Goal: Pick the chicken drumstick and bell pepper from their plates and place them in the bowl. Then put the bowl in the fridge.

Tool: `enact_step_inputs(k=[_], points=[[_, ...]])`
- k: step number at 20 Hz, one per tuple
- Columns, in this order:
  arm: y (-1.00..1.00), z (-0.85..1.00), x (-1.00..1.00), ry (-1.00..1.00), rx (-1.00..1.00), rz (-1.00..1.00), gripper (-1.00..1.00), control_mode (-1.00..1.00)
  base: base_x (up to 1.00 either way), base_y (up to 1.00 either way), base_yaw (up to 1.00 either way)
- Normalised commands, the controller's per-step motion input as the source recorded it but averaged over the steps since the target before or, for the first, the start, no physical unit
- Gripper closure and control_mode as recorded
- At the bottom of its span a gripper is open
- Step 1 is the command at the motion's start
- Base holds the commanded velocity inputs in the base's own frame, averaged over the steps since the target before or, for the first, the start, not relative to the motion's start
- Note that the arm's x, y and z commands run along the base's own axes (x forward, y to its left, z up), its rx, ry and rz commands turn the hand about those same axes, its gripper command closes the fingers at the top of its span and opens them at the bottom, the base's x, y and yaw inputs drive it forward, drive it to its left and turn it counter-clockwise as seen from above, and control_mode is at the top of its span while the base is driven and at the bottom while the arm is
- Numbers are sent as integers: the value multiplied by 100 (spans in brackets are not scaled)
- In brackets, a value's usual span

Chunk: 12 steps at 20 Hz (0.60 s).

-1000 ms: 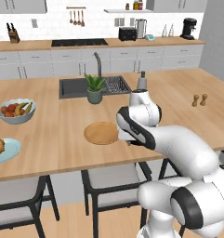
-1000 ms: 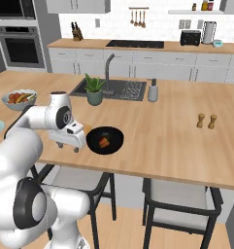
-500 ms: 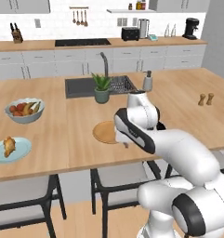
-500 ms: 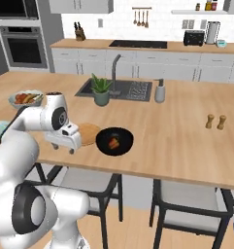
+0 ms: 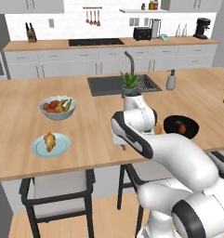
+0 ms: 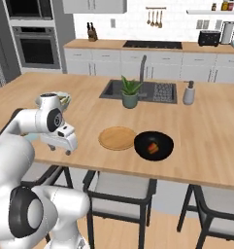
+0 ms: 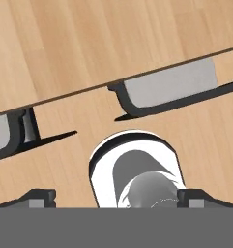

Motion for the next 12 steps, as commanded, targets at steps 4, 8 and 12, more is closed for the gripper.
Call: enact_step_inputs(k=[4, 8, 12], points=[[0, 0, 0, 0, 0, 0, -100, 100, 42, 38, 0], [0, 0, 0, 0, 0, 0, -100, 100, 63, 11, 0], [0, 0, 0, 0, 0, 0, -100, 100, 75, 0, 0]])
